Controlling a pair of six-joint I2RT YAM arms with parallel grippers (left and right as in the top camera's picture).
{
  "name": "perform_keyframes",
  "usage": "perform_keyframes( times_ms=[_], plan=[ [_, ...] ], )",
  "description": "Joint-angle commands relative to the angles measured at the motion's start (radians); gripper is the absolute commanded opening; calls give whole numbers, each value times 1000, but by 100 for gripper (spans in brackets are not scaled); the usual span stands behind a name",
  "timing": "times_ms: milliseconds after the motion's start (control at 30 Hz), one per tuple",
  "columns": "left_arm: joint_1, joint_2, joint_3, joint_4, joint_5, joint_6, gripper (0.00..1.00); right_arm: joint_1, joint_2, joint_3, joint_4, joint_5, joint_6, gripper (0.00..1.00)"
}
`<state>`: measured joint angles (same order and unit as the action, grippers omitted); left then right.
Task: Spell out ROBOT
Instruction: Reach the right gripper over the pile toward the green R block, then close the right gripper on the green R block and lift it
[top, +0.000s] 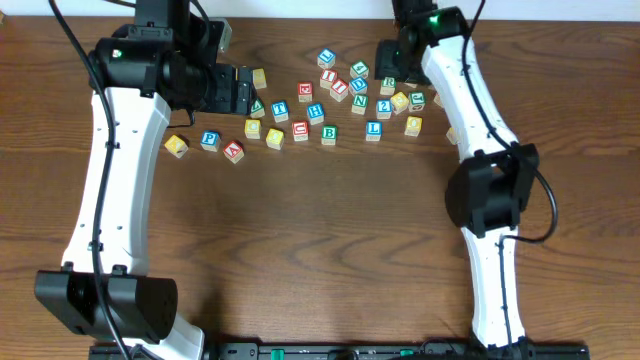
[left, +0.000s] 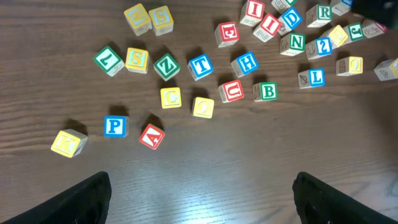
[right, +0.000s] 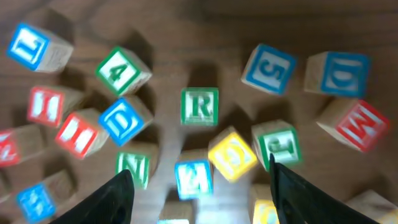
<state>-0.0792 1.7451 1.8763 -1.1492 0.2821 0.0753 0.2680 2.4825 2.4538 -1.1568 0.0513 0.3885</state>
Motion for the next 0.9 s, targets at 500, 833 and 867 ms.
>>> perform_keyframes(
  times_ms=[500,833,867],
  plan=[
    [-1,0,-10,-2,-47,-8,92,14,171,2,212,42,15,51],
    [-1,0,-10,3,-47,-8,93,14,171,-28,220,52,14,35],
    [-1,0,-10,3,-47,-8,92,14,171,-28,214,53,14,32]
  ],
)
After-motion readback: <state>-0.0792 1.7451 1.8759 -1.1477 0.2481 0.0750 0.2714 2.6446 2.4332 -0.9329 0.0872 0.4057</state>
